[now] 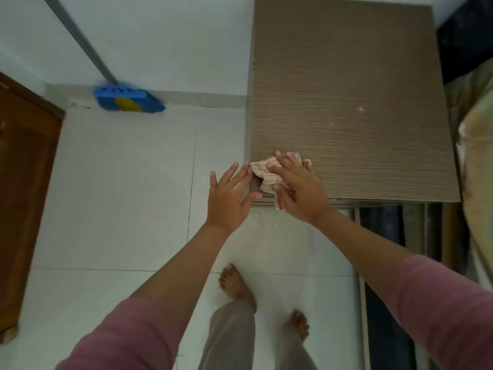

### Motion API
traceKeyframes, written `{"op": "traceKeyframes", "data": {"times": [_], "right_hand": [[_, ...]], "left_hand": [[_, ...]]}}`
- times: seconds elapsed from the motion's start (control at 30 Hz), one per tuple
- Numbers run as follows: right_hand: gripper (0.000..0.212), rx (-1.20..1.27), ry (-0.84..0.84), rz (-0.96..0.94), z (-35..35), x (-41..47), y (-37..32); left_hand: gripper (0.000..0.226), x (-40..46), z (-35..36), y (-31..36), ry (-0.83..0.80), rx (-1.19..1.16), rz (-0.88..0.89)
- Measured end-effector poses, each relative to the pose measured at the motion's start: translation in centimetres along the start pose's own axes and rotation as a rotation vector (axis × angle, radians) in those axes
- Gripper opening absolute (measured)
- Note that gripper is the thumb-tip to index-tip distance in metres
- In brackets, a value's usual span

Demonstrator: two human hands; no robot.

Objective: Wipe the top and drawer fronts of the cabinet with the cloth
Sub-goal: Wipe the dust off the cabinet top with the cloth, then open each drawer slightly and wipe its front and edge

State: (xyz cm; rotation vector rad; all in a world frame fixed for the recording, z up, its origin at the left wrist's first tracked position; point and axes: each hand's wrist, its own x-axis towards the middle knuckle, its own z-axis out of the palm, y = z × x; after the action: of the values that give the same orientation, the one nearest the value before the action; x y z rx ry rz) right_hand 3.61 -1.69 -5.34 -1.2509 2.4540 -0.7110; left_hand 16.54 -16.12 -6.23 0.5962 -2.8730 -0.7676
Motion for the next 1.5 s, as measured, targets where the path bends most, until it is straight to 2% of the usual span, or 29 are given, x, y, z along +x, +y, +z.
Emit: {"op": "traceKeyframes", "data": {"times": [0.23,0.4,0.47,0.6,0.77,0.87,1.03,1.2,1.33,1.5], "right_hand": [[0.042,0.064,-0.043,-0.043,0.1,-3.6,0.7],[0.043,0.227,-0.108,0.007,-1.8,-5.3,1.0],[0.041,0.198,-0.052,0.054,-3.2,-6.3,1.2],[0.039,0.203,0.171,0.138,-5.6,-8.4,3.5],[0.041,0.137,0.190,0.227,-4.6,-9.0,7.4],[0.040,0.161,0.236,0.214,-2.7,-8.3,5.5],[0.042,0.249,0.172,0.093,0.8,-6.7,1.3],[0.044,0.222,0.200,0.034,1.9,-6.1,0.8],[0.046,0.068,0.230,-0.035,2.1,-6.1,2.1],[0.045,0.022,0.390,-0.142,3.8,-6.0,3.5]], "left_hand": [[0.051,-0.1,-0.2,0.4,0.003,0.065,0.020],[0.048,0.0,-0.4,2.2,-0.013,0.118,-0.089],[0.045,0.0,-0.4,3.2,-0.029,0.190,-0.095],[0.045,0.0,0.4,4.4,-0.094,0.276,-0.106],[0.054,0.3,1.0,4.0,-0.104,0.332,-0.111],[0.056,0.2,1.4,4.0,-0.074,0.316,-0.125],[0.055,0.2,1.1,3.8,-0.056,0.274,-0.114],[0.043,-0.1,1.3,2.5,0.045,0.024,-0.052],[0.034,-0.6,2.5,1.2,0.217,-0.176,0.051],[0.031,-0.9,4.8,-0.1,0.406,-0.271,0.162]]}}
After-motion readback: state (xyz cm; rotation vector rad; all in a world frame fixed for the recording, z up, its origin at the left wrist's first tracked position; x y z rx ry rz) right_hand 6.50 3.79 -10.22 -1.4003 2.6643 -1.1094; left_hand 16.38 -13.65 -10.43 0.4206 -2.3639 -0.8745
